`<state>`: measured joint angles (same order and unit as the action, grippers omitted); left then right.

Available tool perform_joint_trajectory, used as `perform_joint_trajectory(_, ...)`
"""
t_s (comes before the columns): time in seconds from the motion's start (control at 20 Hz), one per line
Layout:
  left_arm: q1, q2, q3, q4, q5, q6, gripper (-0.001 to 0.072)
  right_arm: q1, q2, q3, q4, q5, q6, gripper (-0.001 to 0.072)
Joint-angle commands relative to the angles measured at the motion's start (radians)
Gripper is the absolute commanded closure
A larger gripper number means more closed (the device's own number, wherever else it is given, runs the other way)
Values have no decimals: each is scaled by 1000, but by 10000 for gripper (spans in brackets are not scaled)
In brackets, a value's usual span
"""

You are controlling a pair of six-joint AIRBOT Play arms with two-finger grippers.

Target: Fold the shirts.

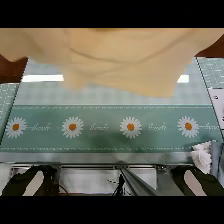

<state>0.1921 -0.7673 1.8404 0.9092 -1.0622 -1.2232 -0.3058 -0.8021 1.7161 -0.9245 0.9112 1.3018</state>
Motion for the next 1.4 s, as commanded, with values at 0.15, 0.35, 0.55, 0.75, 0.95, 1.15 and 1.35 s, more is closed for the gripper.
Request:
perform_joint_trajectory(0.15, 1, 209, 70, 206, -75, -205, 679, -3, 230, 82, -356, 21, 263, 687)
perform_joint_trajectory(0.35, 1, 225, 60, 220, -414, -289, 679, -3, 260, 82, -539, 410, 217, 686)
perform_joint_trajectory(0.55, 1, 220, -125, 216, -608, -327, 678, 43, 154, 53, -602, 818, 142, 687)
perform_joint_trajectory(0.75, 1, 220, -497, 208, -534, -308, 678, 66, -14, -55, -586, 832, 121, 687)
perform_joint_trajectory(0.95, 0, 168, -856, 125, -223, -266, 678, 66, -272, -112, -459, 726, 123, 686)
perform_joint_trajectory(1.15, -2, -24, -980, -13, 109, -179, 678, 66, -502, -112, -306, 530, 138, 686)
perform_joint_trajectory(1.35, -8, -257, -977, -195, 361, -171, 678, 66, -647, -112, -271, 355, 164, 686)
